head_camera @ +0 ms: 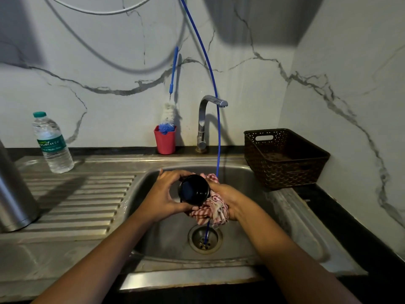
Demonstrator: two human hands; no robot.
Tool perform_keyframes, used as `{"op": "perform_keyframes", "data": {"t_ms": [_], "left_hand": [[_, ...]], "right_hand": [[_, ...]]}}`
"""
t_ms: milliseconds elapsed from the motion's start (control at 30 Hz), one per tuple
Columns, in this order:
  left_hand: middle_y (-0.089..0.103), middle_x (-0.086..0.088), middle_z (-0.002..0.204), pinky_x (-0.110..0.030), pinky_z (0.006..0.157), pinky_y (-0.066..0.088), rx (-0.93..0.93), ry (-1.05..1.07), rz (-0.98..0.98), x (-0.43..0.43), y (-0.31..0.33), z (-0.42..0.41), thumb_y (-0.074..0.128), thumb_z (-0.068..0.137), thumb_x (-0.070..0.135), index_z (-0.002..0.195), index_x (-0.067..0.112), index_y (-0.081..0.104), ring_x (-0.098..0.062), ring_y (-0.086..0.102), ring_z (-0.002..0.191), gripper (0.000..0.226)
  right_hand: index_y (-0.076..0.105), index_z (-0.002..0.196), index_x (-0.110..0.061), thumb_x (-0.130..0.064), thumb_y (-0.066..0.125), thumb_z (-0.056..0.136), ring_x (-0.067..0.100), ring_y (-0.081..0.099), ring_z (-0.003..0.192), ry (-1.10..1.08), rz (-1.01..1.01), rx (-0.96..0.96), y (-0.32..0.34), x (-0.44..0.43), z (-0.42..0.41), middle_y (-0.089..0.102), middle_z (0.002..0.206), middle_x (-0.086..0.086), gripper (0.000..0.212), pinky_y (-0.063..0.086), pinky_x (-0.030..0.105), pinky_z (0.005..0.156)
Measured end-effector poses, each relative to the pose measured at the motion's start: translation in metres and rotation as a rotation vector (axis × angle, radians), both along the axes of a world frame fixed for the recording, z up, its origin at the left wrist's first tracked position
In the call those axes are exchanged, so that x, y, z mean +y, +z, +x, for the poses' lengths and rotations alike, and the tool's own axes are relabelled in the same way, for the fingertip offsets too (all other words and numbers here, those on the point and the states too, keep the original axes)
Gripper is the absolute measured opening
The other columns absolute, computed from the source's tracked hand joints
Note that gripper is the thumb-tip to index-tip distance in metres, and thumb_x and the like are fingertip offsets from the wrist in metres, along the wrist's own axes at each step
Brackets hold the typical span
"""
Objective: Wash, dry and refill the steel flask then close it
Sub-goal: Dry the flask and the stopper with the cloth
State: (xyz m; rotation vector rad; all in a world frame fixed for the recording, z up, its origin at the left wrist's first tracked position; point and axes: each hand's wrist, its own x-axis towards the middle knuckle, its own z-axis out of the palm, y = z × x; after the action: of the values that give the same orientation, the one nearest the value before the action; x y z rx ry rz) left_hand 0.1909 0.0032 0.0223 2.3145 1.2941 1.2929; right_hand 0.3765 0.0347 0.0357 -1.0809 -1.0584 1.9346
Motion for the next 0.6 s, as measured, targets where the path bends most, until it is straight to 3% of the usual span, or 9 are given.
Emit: {"op": "perform_keyframes", "data": {"t_ms": [67,200,267,367,500,600], "left_hand": [[0.054,0.026,0.116,-0.025,0.096,0.039,0.002,0.020,0.030,0.001,0.003,0.000,0.078,0.056,0.052,0.117,0.041,0.052,0.002,0.049,0.112,0.067],[0.053,0.028,0.113,-0.019,0.093,0.042,-0.047,0.099,0.006,-0.002,0.002,-0.009,0.078,0.053,0.055,0.117,0.037,0.054,0.003,0.051,0.109,0.070],[0.053,0.030,0.114,-0.014,0.095,0.041,-0.071,0.091,-0.015,-0.005,-0.002,-0.005,0.078,0.051,0.057,0.117,0.039,0.053,0.008,0.050,0.111,0.073],[0.053,0.030,0.114,-0.021,0.095,0.041,-0.098,0.093,-0.044,-0.003,-0.005,0.006,0.078,0.050,0.059,0.118,0.042,0.051,-0.004,0.052,0.112,0.075],[0.052,0.019,0.113,-0.007,0.086,0.031,-0.066,0.191,-0.018,0.001,-0.001,0.007,0.088,0.051,0.045,0.123,0.033,0.053,-0.004,0.046,0.107,0.080],[0.052,0.015,0.112,-0.017,0.087,0.037,0.029,0.238,-0.009,0.004,-0.003,-0.002,0.086,0.053,0.041,0.123,0.027,0.058,-0.012,0.049,0.109,0.077]], "right_hand": [[0.058,0.113,0.009,-0.022,0.073,0.075,0.032,0.067,0.085,-0.101,0.062,-0.031,-0.001,0.003,0.008,0.067,0.096,0.023,0.051,0.057,0.040,0.077],[0.061,0.110,0.003,-0.023,0.067,0.083,0.034,0.066,0.095,-0.254,0.108,0.108,0.005,0.011,0.021,0.068,0.106,0.022,0.038,0.052,0.044,0.088],[0.063,0.108,0.000,-0.027,0.060,0.089,0.031,0.066,0.095,-0.249,0.137,0.062,-0.002,0.007,0.014,0.068,0.105,0.020,0.033,0.052,0.042,0.089],[0.064,0.109,-0.002,-0.030,0.051,0.095,0.029,0.066,0.092,-0.124,0.077,0.025,-0.012,-0.004,-0.008,0.068,0.104,0.019,0.034,0.052,0.041,0.085],[0.062,0.112,0.003,-0.027,0.052,0.095,0.034,0.064,0.099,-0.175,0.168,-0.001,-0.009,0.000,-0.011,0.065,0.110,0.024,0.036,0.050,0.043,0.089],[0.064,0.103,0.001,-0.025,0.055,0.093,0.033,0.065,0.095,-0.261,0.219,-0.052,-0.003,0.004,0.004,0.067,0.103,0.022,0.029,0.052,0.043,0.088]]}}
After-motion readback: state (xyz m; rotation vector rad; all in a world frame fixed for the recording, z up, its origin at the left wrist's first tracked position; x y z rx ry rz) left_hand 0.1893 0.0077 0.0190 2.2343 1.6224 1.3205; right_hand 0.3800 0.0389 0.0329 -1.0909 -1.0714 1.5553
